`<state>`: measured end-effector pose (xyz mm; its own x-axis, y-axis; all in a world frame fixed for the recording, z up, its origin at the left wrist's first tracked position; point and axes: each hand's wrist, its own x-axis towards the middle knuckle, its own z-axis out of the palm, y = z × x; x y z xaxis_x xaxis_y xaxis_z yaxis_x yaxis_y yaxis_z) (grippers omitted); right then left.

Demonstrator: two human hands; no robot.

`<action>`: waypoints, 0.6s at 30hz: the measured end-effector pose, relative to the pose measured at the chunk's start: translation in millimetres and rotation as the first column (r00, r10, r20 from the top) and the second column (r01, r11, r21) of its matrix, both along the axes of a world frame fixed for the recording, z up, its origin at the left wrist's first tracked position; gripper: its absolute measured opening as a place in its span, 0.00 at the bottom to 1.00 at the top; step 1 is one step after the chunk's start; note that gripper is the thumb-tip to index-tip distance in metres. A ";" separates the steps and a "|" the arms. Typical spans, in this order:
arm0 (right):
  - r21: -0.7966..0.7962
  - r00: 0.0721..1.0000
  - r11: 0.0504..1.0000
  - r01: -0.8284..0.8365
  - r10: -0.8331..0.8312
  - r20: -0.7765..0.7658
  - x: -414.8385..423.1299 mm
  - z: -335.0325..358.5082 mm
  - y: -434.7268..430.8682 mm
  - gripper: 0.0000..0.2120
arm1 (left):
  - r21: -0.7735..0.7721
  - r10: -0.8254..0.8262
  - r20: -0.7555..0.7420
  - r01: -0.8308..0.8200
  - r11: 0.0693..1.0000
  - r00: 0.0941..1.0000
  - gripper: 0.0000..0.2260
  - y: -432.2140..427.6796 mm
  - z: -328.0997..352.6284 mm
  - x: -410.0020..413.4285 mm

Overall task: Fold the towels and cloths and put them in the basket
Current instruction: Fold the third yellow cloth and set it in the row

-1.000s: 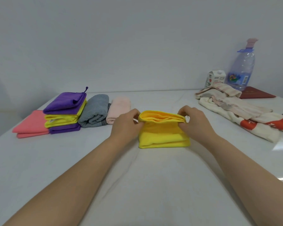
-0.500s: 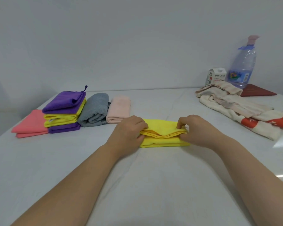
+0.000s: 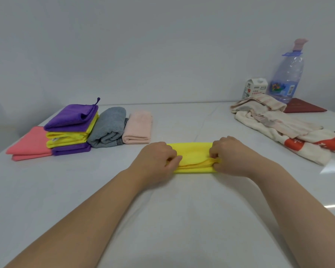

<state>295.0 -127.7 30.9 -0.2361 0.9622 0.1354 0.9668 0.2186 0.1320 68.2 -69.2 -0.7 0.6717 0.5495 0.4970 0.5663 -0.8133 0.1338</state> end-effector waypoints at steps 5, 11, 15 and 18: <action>0.035 0.999 0.998 0.050 -0.050 -0.010 -3.1 -1.6 0.6 0.24 | -0.041 0.159 -0.124 -0.165 0.985 0.980 0.16 2.9 25.3 30.5; -0.004 0.978 0.985 0.174 -0.172 0.114 -15.3 5.5 -5.7 0.21 | -0.221 0.103 -0.492 -0.238 0.946 0.865 0.29 6.4 -1.5 28.0; -0.013 0.947 0.956 0.293 -0.288 0.144 -37.2 17.9 -6.0 0.14 | -0.208 0.120 -0.493 -0.250 0.946 0.862 0.28 5.8 -7.6 27.6; 0.098 0.948 0.944 0.315 -0.317 0.006 -52.8 30.5 8.3 0.09 | -0.194 0.132 -0.498 -0.258 0.947 0.857 0.28 4.6 -6.2 29.9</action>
<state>242.2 -119.4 61.4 0.0740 0.9710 0.2275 0.9811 -0.1118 0.1582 98.1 -64.6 -6.9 0.6554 0.7550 -0.0205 0.7549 -0.6557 -0.0111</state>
